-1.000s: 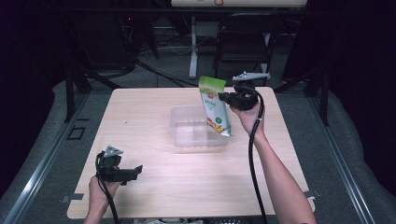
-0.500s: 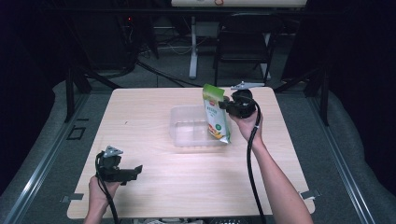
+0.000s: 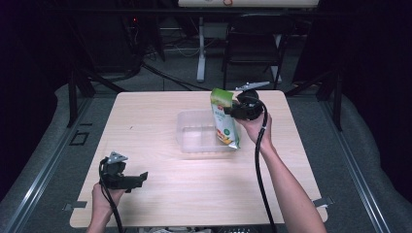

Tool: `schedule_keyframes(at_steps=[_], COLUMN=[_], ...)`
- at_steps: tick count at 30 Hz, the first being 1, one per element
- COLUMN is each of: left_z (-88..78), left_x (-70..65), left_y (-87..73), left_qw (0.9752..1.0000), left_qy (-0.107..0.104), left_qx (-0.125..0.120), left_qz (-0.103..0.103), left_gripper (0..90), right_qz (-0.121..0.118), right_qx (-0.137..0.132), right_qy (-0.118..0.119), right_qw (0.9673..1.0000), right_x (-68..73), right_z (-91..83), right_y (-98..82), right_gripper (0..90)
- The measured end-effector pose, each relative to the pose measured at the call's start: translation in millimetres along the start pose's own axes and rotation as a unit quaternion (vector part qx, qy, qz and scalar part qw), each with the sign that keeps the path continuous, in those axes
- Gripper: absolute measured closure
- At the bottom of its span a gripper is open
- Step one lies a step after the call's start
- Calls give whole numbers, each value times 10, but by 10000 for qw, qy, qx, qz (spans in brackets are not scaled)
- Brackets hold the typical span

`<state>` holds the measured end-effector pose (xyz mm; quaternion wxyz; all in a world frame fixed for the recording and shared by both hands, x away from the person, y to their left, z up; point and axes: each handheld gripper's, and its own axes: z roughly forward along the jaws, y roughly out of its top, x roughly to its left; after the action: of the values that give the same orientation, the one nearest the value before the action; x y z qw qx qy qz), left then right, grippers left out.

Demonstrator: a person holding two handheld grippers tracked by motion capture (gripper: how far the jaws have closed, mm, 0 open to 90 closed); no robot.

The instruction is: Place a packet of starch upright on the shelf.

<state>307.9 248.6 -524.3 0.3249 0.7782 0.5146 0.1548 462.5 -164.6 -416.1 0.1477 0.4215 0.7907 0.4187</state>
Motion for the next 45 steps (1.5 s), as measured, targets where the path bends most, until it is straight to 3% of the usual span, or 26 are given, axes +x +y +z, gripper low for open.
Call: schedule_keyframes(at_steps=[5, 12, 16, 21, 24, 28, 36, 42, 45], left_z=[4, 7, 5, 3, 1, 2, 1, 3, 2], left_x=[-6, 7, -2, 9, 11, 10, 15, 16, 14], left_y=[4, 1, 2, -3, -4, -3, -4, -4, -3], left_qw=[10000, 10000, 10000, 10000, 10000, 10000, 10000, 10000, 10000], left_qy=[-21, -39, -33, -33, -29, -25, -41, -40, -44], left_qx=[25, 18, 29, 7, -4, 4, -9, -28, -19], left_qz=[20, 25, 37, 8, 2, 5, -13, -18, -9], left_gripper=[61, 62, 63, 64, 64, 64, 65, 65, 65], right_qz=[300, 478, 476, 537, 654, 720, 523, 393, 391], right_qx=[144, 298, 430, 404, 381, 248, -298, -926, -987], right_qy=[160, 195, 166, 85, 175, 225, 165, -58, -94], right_qw=[9993, 9982, 9978, 9977, 9970, 9968, 9981, 9949, 9943], right_x=[-103, -204, -193, -158, -151, -115, -22, -14, -27], right_z=[111, 250, 289, 288, 271, 230, 109, 92, 109], right_y=[65, 180, 248, 285, 273, 243, 148, -25, -68], right_gripper=[637, 603, 680, 892, 900, 900, 900, 900, 900])
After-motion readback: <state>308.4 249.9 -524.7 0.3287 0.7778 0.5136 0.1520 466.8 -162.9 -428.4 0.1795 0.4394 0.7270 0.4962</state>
